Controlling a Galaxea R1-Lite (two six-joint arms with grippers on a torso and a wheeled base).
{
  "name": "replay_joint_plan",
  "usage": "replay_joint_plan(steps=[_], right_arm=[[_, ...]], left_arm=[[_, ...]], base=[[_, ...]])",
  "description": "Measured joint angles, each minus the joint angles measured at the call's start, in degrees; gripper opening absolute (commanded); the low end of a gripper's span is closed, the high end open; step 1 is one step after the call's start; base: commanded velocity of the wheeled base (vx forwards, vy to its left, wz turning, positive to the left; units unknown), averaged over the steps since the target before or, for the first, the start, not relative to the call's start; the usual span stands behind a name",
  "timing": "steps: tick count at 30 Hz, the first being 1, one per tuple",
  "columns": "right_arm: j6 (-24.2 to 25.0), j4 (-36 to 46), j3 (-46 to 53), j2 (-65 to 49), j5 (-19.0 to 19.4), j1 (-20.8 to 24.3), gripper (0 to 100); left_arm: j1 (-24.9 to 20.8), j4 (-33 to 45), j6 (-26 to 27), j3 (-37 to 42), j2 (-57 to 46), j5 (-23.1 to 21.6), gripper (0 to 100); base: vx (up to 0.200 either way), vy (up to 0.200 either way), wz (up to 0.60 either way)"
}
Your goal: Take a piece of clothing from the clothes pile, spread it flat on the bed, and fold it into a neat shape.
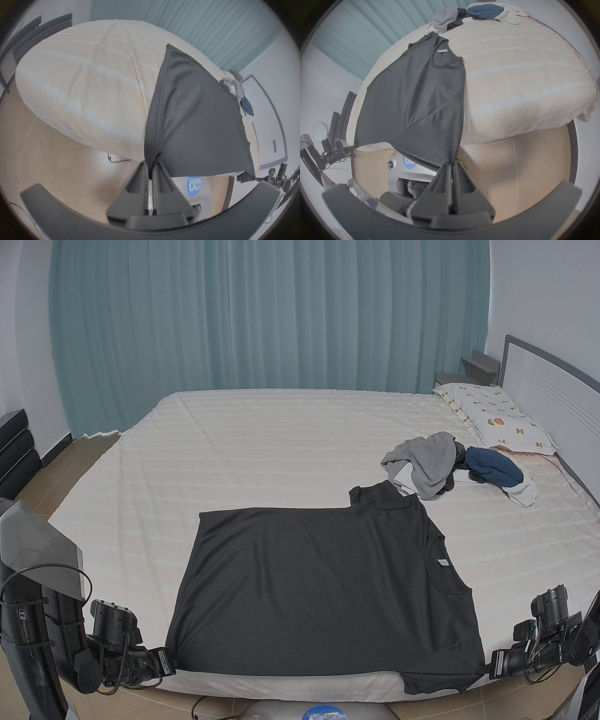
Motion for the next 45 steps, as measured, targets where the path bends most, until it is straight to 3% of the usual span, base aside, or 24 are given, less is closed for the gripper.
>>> replay_joint_plan(steps=[6,15,32,39,45], right_arm=[[-4.32,6.86,0.0,-3.0,-0.72,0.2,0],[-9.52,13.98,-0.02,-7.69,-3.8,0.33,0],[-11.19,20.99,-0.02,-14.41,-7.14,1.66,0],[-9.33,20.48,-1.99,-16.42,-7.31,2.18,0],[-3.72,20.11,-7.5,-17.71,-7.12,1.93,0]], left_arm=[[-0.5,9.17,5.67,0.02,-4.55,0.24,0],[-1.22,16.94,8.68,0.0,-9.91,2.0,0],[-1.72,28.62,14.09,0.0,-16.9,2.97,0],[-1.46,28.87,12.35,-1.0,-20.57,2.95,0],[-1.19,26.6,3.34,-4.89,-22.32,3.01,0]], base=[[0.0,0.0,0.0],[0.0,0.0,0.0],[0.0,0.0,0.0],[0.0,0.0,0.0],[0.0,0.0,0.0]])
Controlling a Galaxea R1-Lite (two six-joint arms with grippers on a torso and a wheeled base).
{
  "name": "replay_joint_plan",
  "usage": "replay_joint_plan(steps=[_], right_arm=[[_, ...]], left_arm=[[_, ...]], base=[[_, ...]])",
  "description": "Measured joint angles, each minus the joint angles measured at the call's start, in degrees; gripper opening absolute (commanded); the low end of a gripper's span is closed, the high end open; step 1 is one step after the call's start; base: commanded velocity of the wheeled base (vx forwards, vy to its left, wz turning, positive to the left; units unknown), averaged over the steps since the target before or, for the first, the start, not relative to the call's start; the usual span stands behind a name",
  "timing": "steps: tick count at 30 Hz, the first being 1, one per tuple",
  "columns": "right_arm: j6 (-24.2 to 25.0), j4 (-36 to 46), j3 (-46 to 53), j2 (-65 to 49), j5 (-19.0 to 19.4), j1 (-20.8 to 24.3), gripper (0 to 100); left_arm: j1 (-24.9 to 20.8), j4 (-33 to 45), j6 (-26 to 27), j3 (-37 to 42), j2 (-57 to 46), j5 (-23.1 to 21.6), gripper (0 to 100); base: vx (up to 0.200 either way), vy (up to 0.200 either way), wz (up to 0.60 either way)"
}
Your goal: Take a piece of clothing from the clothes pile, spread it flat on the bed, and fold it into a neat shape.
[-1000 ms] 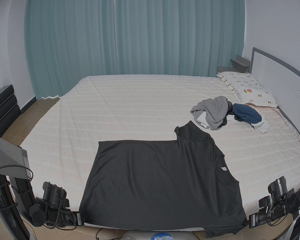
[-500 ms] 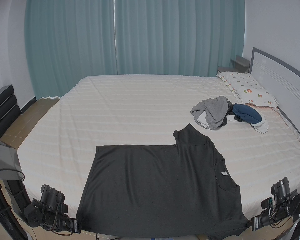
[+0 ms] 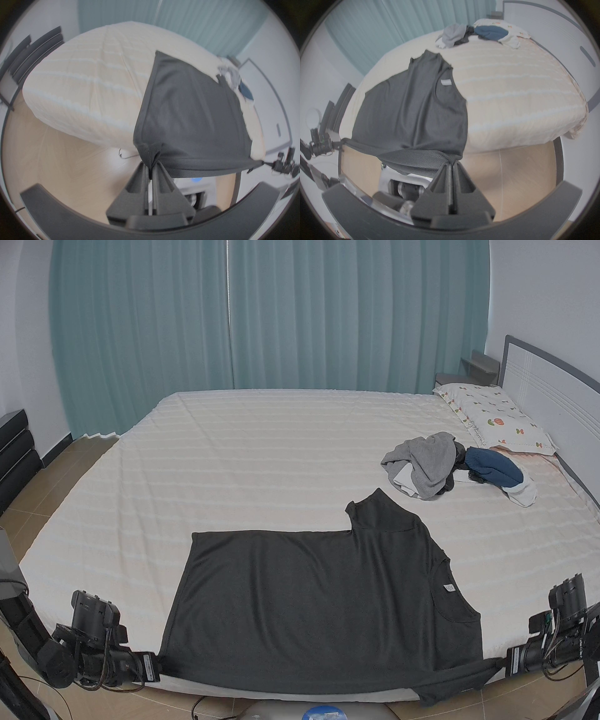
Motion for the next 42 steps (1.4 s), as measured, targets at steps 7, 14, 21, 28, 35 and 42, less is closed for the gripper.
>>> replay_joint_plan(steps=[7,14,21,28,35,42], right_arm=[[6.16,-0.16,-8.44,0.55,0.0,-0.27,0],[7.23,-0.2,-11.93,3.28,-0.27,-0.49,0],[7.23,-0.2,-13.73,5.17,-0.29,-0.73,0],[6.84,0.5,-11.72,2.47,-0.24,-0.77,0],[6.17,0.9,-6.29,-3.01,-0.33,-0.82,0],[5.42,1.01,-3.41,-6.33,-0.38,-0.82,0]], left_arm=[[0.04,-2.73,-5.94,-4.92,-1.84,-0.23,0],[0.1,-3.12,-6.4,-8.4,-1.79,-0.46,0],[0.1,-3.08,-6.4,-9.75,-1.16,-0.17,0],[0.1,-2.63,-6.4,-8.34,-2.56,-0.15,0],[-0.16,-3.04,-6.18,-4.24,-4.27,-0.23,0],[-0.22,-2.74,-6.07,-2.45,-6.31,-0.63,0]], base=[[0.0,0.0,0.0],[0.0,0.0,0.0],[0.0,0.0,0.0],[0.0,0.0,0.0],[0.0,0.0,0.0],[0.0,0.0,0.0]])
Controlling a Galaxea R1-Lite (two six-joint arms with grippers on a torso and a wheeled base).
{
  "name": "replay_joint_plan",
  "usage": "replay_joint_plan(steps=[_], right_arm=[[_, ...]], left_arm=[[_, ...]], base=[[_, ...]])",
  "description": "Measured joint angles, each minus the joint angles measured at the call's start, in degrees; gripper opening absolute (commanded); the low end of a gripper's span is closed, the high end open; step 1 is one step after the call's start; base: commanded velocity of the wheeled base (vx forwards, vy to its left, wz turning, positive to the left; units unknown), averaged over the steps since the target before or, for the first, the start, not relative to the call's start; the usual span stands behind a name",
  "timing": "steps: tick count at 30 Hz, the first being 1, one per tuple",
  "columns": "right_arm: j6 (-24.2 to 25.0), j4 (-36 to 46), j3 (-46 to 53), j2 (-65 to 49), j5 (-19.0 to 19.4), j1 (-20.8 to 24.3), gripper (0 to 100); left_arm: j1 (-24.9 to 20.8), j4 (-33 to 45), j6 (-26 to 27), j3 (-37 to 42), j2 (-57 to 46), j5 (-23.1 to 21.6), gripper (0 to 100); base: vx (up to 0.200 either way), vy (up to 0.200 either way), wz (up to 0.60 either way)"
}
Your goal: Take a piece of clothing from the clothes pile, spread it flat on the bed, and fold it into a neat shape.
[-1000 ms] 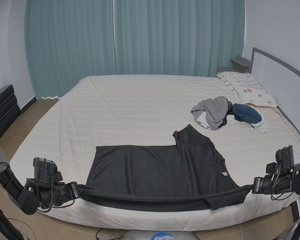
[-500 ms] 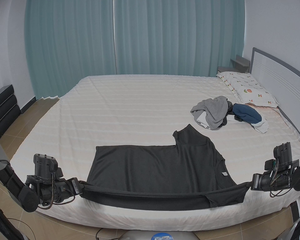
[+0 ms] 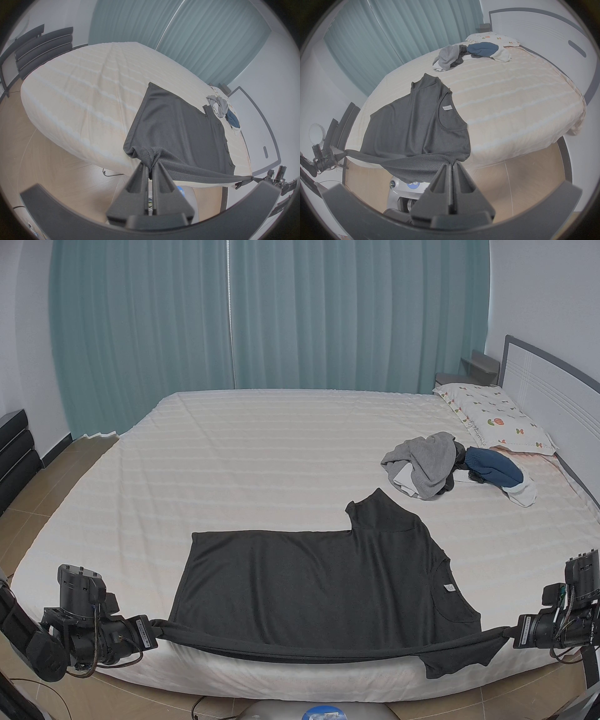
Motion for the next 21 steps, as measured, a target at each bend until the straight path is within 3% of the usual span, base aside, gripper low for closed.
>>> replay_joint_plan(steps=[10,21], right_arm=[[-0.15,-0.51,-3.54,2.74,0.33,-0.09,0],[0.2,-3.52,-13.98,16.35,0.27,-0.37,0]], left_arm=[[0.12,-0.05,-0.63,-2.56,1.4,-0.74,0],[0.37,0.0,-4.74,-10.75,9.57,-1.28,0]], base=[[0.0,0.0,0.0],[0.0,0.0,0.0]])
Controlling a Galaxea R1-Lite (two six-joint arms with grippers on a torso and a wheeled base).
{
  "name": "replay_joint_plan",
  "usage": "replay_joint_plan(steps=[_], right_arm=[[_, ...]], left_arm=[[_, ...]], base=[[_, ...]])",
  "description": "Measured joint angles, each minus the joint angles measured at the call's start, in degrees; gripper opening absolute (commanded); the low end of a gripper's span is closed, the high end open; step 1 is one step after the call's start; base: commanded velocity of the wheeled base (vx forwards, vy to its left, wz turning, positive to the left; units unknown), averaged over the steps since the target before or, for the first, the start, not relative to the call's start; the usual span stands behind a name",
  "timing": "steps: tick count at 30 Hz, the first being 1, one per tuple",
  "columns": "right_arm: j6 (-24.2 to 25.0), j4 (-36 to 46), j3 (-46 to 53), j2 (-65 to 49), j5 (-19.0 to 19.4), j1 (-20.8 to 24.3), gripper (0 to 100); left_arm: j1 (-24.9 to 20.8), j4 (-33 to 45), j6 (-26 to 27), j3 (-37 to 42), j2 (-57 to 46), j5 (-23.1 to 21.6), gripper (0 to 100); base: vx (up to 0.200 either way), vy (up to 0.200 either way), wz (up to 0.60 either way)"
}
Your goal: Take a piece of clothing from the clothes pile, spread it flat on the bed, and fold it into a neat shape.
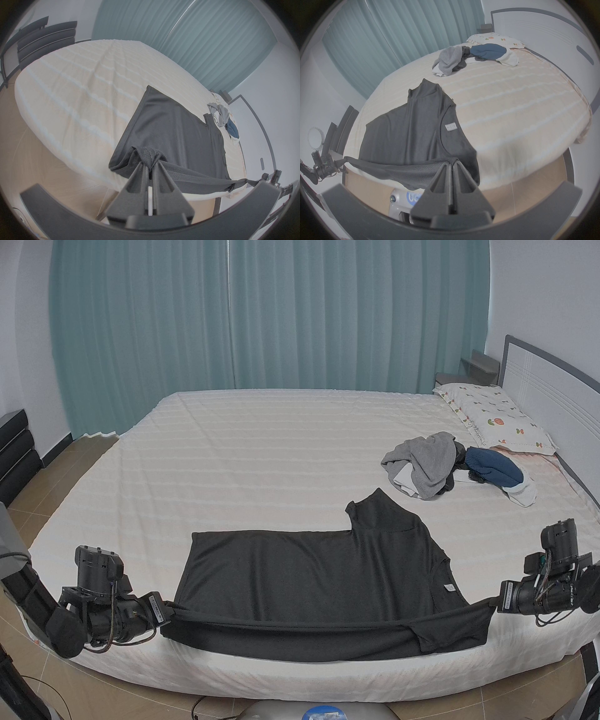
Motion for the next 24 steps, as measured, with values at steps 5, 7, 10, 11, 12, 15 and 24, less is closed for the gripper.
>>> replay_joint_plan(steps=[5,7,10,11,12,15,24], right_arm=[[0.21,-6.3,-2.65,6.02,0.04,0.22,0],[0.22,-8.48,-3.47,8.47,0.02,0.33,0],[0.32,-10.84,-4.66,11.67,-0.05,0.37,0],[0.35,-11.47,-5.18,12.87,-0.05,0.37,0],[0.43,-11.85,-5.62,13.7,-0.02,0.37,0],[0.71,-12.4,-6.69,15.64,-0.02,0.39,0],[3.0,-12.62,-8.2,17.96,0.38,0.48,0]], left_arm=[[0.06,0.09,-2.11,-4.55,4.62,0.07,0],[0.13,0.09,-2.68,-6.12,6.42,0.13,0],[0.5,0.09,-2.99,-7.88,8.57,0.23,0],[0.74,0.09,-3.08,-8.42,9.29,0.23,0],[0.96,0.04,-3.12,-8.77,9.75,0.21,0],[1.79,-0.21,-3.23,-9.51,10.83,0.21,0],[2.21,-0.4,-3.23,-10.13,12.13,-0.04,0]], base=[[0.0,0.0,0.0],[0.0,0.0,0.0],[0.0,0.0,0.0],[0.0,0.0,0.0],[0.0,0.0,0.0],[0.0,0.0,0.0],[0.0,0.0,0.0]])
